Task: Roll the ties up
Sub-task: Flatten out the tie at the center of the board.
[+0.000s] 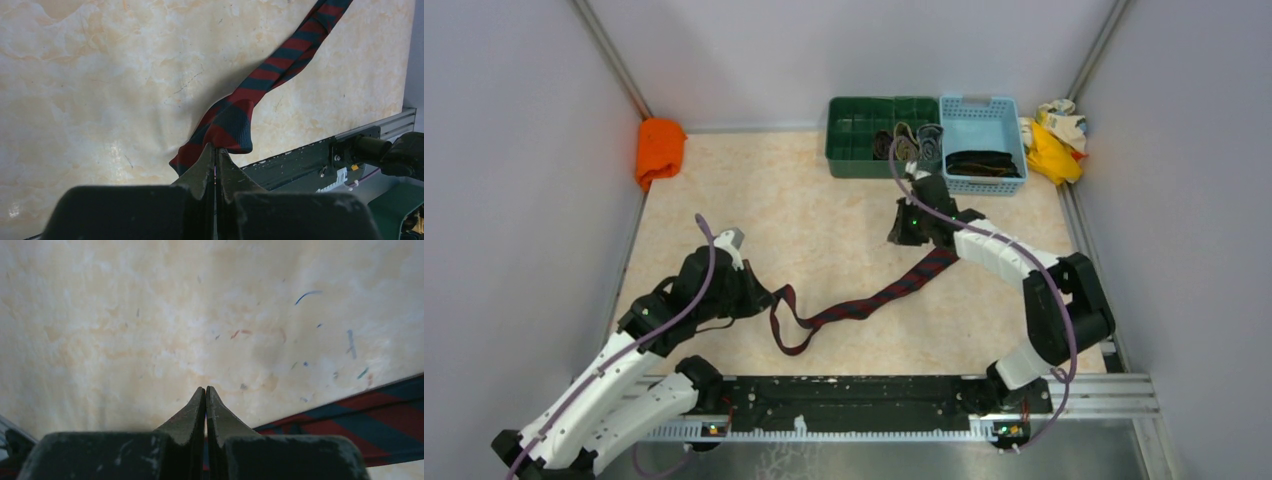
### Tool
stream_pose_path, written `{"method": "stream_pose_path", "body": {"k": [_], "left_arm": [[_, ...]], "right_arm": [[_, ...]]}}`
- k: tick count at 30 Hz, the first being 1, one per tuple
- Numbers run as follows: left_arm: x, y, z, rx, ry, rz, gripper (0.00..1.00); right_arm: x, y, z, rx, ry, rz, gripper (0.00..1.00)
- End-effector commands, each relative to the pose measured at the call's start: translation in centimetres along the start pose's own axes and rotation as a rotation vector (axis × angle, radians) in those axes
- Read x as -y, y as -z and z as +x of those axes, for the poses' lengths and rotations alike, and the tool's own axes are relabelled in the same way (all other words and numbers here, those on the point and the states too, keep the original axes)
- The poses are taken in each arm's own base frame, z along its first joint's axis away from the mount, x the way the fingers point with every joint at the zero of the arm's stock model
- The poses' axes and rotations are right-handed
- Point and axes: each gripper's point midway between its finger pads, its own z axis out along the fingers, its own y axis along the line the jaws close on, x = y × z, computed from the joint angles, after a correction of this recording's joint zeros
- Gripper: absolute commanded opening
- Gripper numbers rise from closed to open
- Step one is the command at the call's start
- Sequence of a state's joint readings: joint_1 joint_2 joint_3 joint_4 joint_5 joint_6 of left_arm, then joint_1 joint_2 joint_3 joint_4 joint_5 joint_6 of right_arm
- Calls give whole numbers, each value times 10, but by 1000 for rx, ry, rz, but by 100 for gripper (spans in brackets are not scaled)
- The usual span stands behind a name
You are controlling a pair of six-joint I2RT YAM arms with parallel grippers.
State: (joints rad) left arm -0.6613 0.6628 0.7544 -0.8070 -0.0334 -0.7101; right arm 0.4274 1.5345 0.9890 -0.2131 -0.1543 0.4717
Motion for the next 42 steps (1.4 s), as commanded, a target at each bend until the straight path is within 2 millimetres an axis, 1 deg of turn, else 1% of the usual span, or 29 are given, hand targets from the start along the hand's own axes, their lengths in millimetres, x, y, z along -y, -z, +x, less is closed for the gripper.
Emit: {"method": "stream_pose_path", "body": {"k": [1, 5, 8, 11, 15, 20, 22, 25, 28, 30, 32, 35, 37, 38, 40, 42], "left_arm": [[10, 2, -4, 7, -19, 39, 0], [12, 1, -4, 9, -21, 51, 0], [12, 1, -7, 19, -23, 49, 0], [13, 1, -9, 22, -25, 50, 0], [14, -1, -8, 21, -25, 57, 0], [13, -2, -7, 17, -26, 54, 0], [13, -3, -6, 16, -28, 53, 0], [13, -4, -6, 18, -31, 54, 0], [14, -4, -7, 18, -31, 60, 0], [14, -3, -7, 21, -31, 61, 0], [14, -3, -8, 24, -31, 64, 0], [13, -3, -10, 36, -35, 55, 0], [12, -5, -14, 53, -34, 46, 0], [11, -7, -16, 64, -34, 38, 0], [8, -13, -20, 86, -28, 16, 2], [-1, -26, -23, 108, -27, -28, 3]], "right_arm": [[-7, -1, 56, -136, 67, 37, 0], [-11, 4, 81, -165, 50, 22, 0], [-12, 12, 98, -187, 54, 27, 0], [-11, 18, 110, -203, 50, 36, 0], [-5, 22, 132, -249, 41, 50, 0], [0, 24, 156, -300, 29, 68, 0], [-1, 24, 167, -331, 29, 69, 0], [0, 21, 182, -383, 36, 88, 0], [6, 14, 197, -430, 24, 108, 0], [6, 7, 197, -431, 21, 115, 0], [4, -1, 194, -422, 20, 117, 0], [1, -17, 186, -415, 22, 133, 0], [1, -32, 181, -405, 7, 147, 0], [0, -37, 177, -400, -4, 149, 0], [6, -49, 168, -384, -22, 169, 0], [14, -60, 159, -372, -41, 188, 0]]}}
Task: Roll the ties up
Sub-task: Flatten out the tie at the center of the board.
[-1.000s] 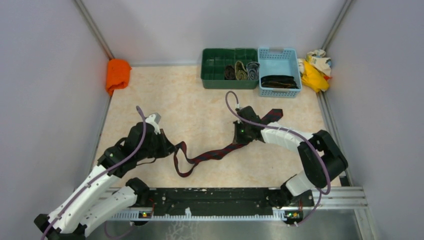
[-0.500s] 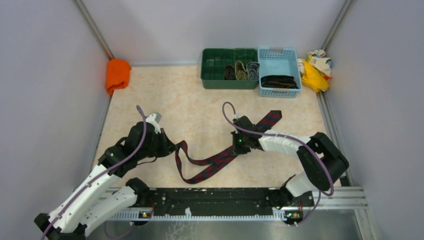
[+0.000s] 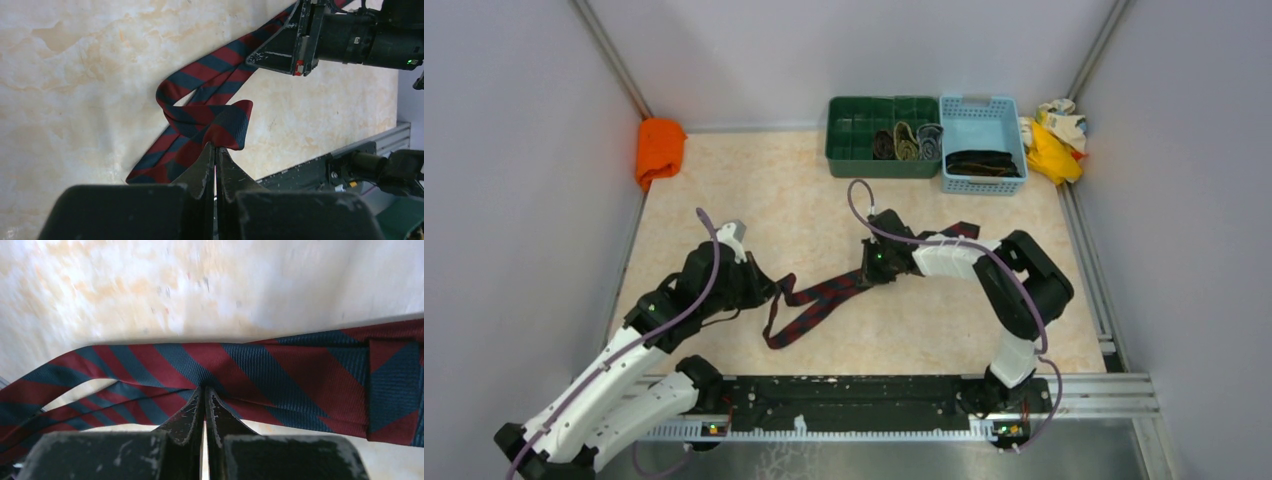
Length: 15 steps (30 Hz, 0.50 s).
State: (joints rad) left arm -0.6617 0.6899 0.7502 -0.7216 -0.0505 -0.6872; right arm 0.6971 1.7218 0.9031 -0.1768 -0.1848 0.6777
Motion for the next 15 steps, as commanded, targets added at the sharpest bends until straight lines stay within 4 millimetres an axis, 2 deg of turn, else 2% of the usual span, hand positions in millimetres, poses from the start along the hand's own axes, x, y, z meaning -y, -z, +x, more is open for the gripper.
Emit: {"method": "stream_pose_path", "body": {"k": [1, 5, 9, 12, 15], "left_arm": [[-14, -23, -8, 66, -5, -74, 3], [-30, -46, -20, 137, -13, -173, 3], [-26, -60, -51, 225, -59, -221, 1], [-26, -68, -77, 279, -104, -292, 0], [-22, -73, -93, 277, -134, -353, 0]], "right_arm": [[66, -27, 0, -25, -54, 213, 0], [88, -29, -26, 6, -106, 238, 0], [109, -23, -49, 42, -157, 244, 0], [127, -17, -59, 53, -176, 281, 0], [142, -8, -64, 72, -206, 293, 0]]}}
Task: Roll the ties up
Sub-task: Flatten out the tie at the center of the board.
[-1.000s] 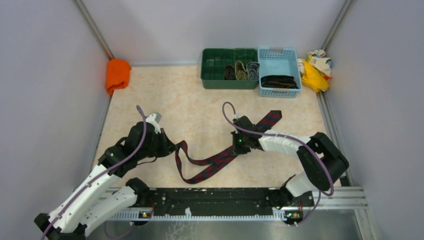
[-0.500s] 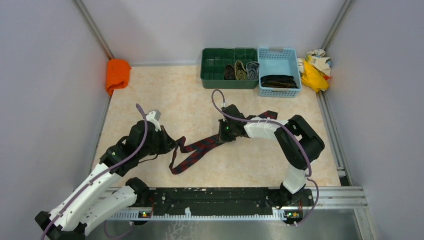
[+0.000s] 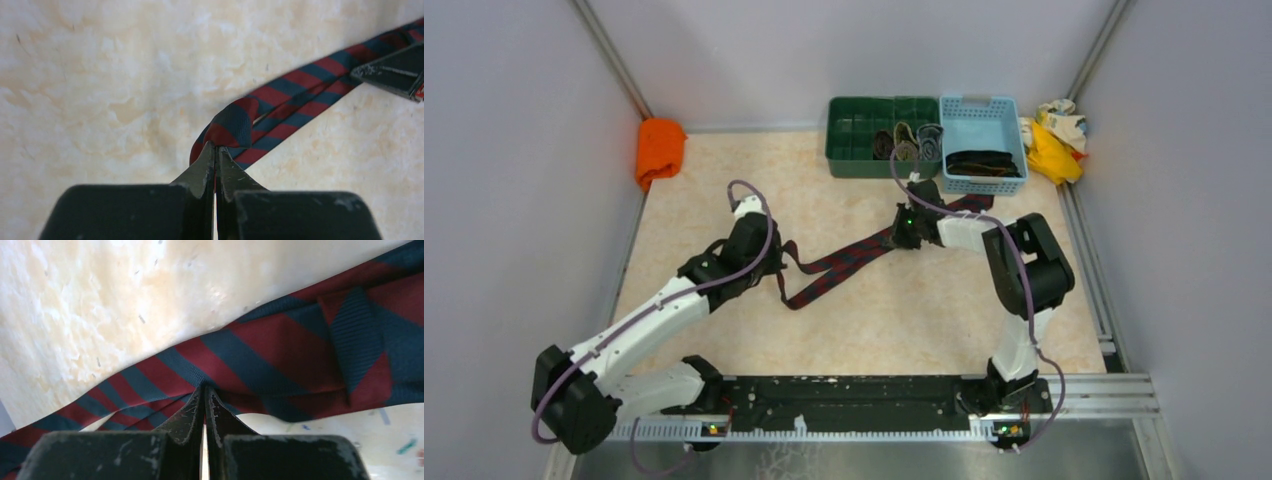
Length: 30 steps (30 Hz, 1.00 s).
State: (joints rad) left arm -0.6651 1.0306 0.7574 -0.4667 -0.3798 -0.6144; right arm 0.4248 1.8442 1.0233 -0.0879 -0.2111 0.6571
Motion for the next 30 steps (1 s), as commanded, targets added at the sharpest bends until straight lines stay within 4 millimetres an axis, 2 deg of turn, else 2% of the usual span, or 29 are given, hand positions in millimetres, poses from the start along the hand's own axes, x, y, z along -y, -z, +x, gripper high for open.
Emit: {"method": "stream_pose_path", "body": {"k": [1, 4, 7, 10, 12, 16, 20, 25, 27, 30], "left_arm": [[13, -5, -55, 122, -43, -64, 0], [19, -4, -49, 46, -84, -54, 0], [22, 3, -28, -42, -84, 2, 0], [14, 15, -9, -75, -54, 26, 0], [1, 23, -5, -58, -33, 3, 0], [-19, 40, -26, 81, 29, -42, 0], [-35, 54, -48, 203, 61, -89, 1], [-49, 67, -54, 225, 82, -158, 2], [-51, 69, -54, 231, 83, -157, 11], [-52, 71, -52, 229, 85, -148, 31]], "right_arm": [[89, 2, 26, -82, -10, 281, 0], [93, 4, 24, -82, -16, 275, 0], [91, 5, 26, -86, -13, 260, 0], [87, 4, 24, -87, -8, 241, 0], [80, 1, 24, -92, 0, 209, 0], [56, -8, 30, -127, 54, 180, 0], [25, -25, 48, -168, 106, 143, 0], [-7, -48, 72, -225, 157, 110, 0], [-18, -53, 78, -238, 167, 97, 0], [-32, -57, 85, -254, 176, 54, 0]]}}
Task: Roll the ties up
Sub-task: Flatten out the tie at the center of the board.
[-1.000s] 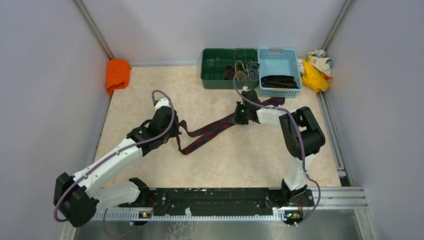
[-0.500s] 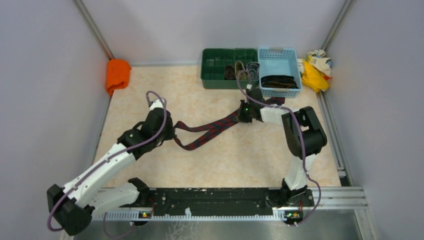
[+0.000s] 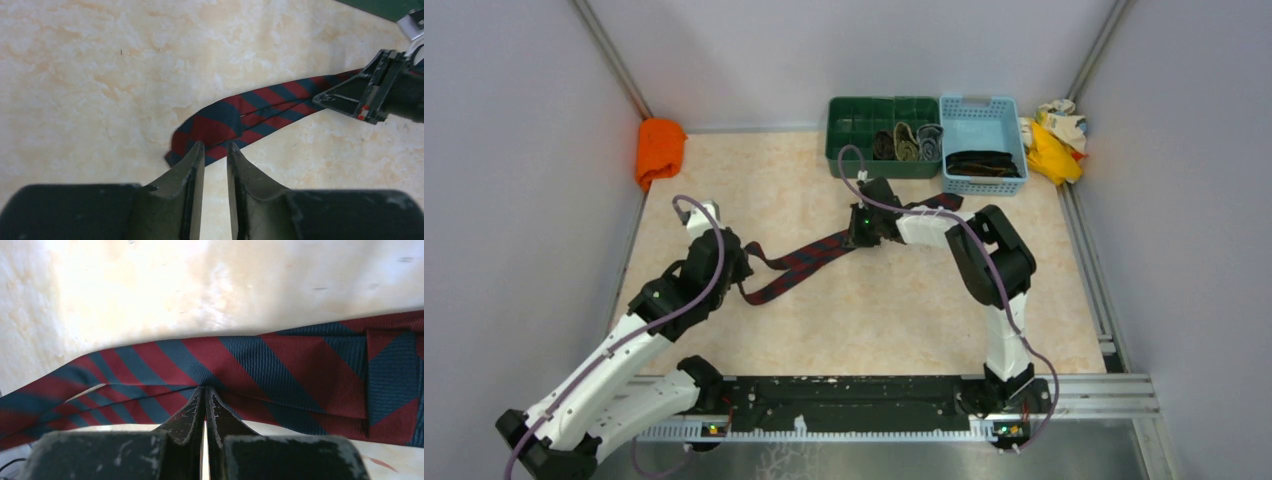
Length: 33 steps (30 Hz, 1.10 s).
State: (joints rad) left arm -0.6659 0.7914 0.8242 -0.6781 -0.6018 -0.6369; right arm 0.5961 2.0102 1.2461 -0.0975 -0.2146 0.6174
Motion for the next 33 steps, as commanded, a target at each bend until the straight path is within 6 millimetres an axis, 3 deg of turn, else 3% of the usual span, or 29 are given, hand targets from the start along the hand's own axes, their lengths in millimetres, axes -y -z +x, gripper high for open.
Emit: {"method": "stream_pose_path", "body": {"k": [1, 4, 7, 8, 10, 12, 14, 19, 22, 26, 33], "left_arm": [[-8, 8, -7, 26, 16, -19, 37], [-10, 9, -6, 26, 16, -19, 48], [-10, 8, -7, 39, 30, -18, 53], [-9, 7, -8, 46, 33, -10, 51], [-2, 4, -7, 47, 37, 18, 32], [7, -2, -3, 41, 38, 51, 9], [19, -10, 4, 23, 27, 90, 0], [48, -25, 14, -36, -7, 165, 0], [61, -31, 15, -52, -13, 192, 0], [71, -37, 20, -63, -26, 228, 0], [69, -43, 28, -71, -40, 222, 0]], "right_arm": [[32, -18, 74, -224, -8, 130, 0], [19, -10, 66, -212, 32, 111, 0], [5, 13, 42, -135, 73, 107, 0], [4, 22, 32, -105, 88, 121, 0], [5, 39, 14, -44, 112, 173, 0], [15, 55, -4, 8, 124, 235, 0], [36, 71, -22, 54, 125, 329, 0], [101, 95, -53, 102, 40, 469, 0], [126, 97, -66, 120, 14, 514, 0], [142, 90, -81, 128, -11, 533, 0], [143, 83, -103, 143, -6, 549, 0]]}}
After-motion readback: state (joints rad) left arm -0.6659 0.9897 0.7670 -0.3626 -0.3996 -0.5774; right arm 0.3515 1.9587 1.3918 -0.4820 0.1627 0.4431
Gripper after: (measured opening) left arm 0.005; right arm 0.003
